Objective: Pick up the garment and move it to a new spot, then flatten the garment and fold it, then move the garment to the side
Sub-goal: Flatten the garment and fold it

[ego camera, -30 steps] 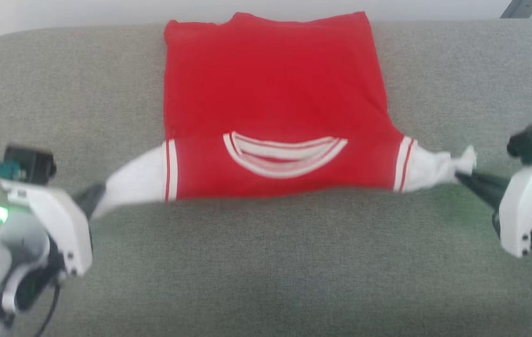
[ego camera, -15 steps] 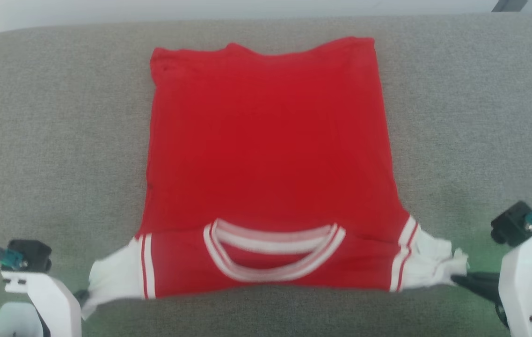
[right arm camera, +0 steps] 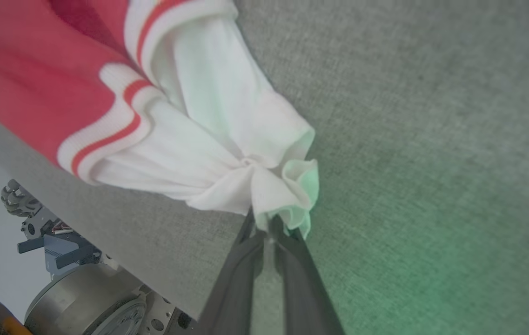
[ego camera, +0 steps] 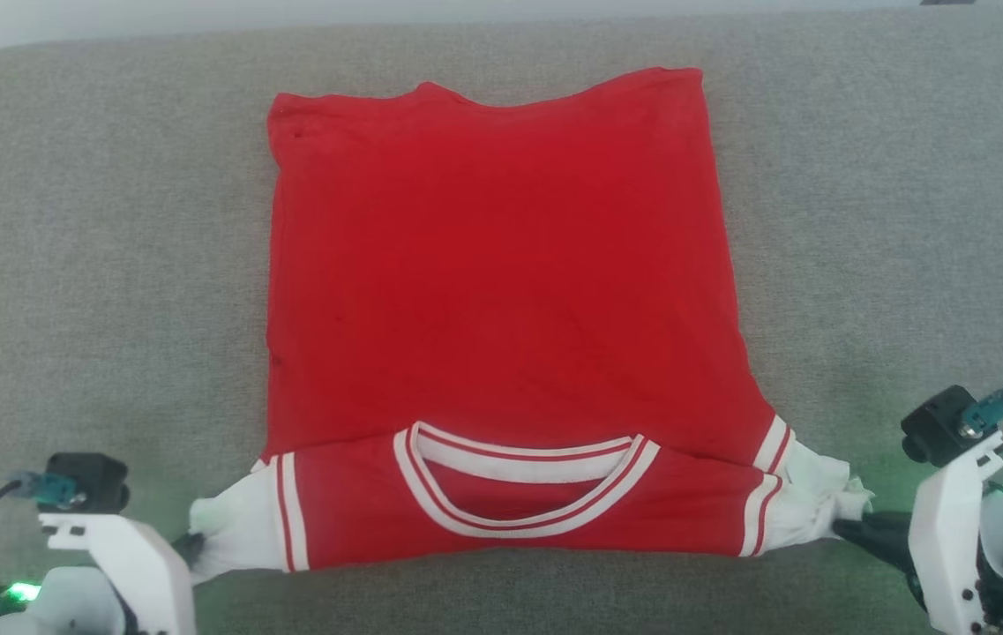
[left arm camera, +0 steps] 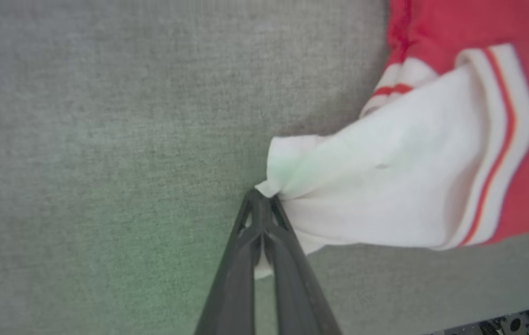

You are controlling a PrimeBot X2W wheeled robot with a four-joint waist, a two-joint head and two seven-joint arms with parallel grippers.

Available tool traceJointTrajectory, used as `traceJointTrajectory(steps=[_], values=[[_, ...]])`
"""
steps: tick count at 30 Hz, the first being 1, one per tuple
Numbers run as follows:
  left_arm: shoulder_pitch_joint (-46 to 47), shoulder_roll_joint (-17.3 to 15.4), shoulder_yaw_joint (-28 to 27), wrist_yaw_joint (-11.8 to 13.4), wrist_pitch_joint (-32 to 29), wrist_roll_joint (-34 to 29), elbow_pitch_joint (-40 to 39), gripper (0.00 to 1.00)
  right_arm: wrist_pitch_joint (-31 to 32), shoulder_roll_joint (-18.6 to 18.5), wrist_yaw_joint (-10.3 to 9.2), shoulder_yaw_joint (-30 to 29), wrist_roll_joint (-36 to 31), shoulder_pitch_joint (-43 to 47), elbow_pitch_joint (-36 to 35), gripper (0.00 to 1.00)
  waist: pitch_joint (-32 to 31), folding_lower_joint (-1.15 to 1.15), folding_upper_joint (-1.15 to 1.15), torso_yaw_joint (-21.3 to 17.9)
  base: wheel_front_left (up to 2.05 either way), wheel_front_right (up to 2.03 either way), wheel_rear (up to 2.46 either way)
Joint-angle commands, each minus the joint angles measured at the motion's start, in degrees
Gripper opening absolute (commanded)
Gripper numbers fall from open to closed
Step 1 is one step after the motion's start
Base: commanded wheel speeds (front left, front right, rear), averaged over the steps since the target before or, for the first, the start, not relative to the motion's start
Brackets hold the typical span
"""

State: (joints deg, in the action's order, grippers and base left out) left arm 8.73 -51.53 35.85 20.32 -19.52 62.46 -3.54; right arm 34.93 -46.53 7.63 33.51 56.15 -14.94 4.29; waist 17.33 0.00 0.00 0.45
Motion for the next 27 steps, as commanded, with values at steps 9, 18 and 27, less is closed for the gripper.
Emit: traceJointTrajectory(steps=[9,18,27], values=[[2.82,3.13,1.66,-1.0,0.87,-2.13,0.46,0.0,0.16,4.04,-0.14,-10.83,-4.8,-1.91,-4.82,1.0,0.38,0.0,0.0,-0.04,0.0,0.0,0.0],[6.12,5.01,2.61,-1.7,0.23,-3.92,-0.98,0.0,-4.6,12.76,-0.14,-22.48,-17.09,-13.5,-6.37,1.0,3.32,0.0,0.0,1.46,0.0,0.0,0.0],[13.03,9.2,5.06,-4.4,-0.94,-6.36,0.71,0.0,-3.62,17.44,-0.14,-18.63,-22.41,-33.81,11.03,1.0,8.23,0.0,0.0,6.97,0.0,0.0,0.0]])
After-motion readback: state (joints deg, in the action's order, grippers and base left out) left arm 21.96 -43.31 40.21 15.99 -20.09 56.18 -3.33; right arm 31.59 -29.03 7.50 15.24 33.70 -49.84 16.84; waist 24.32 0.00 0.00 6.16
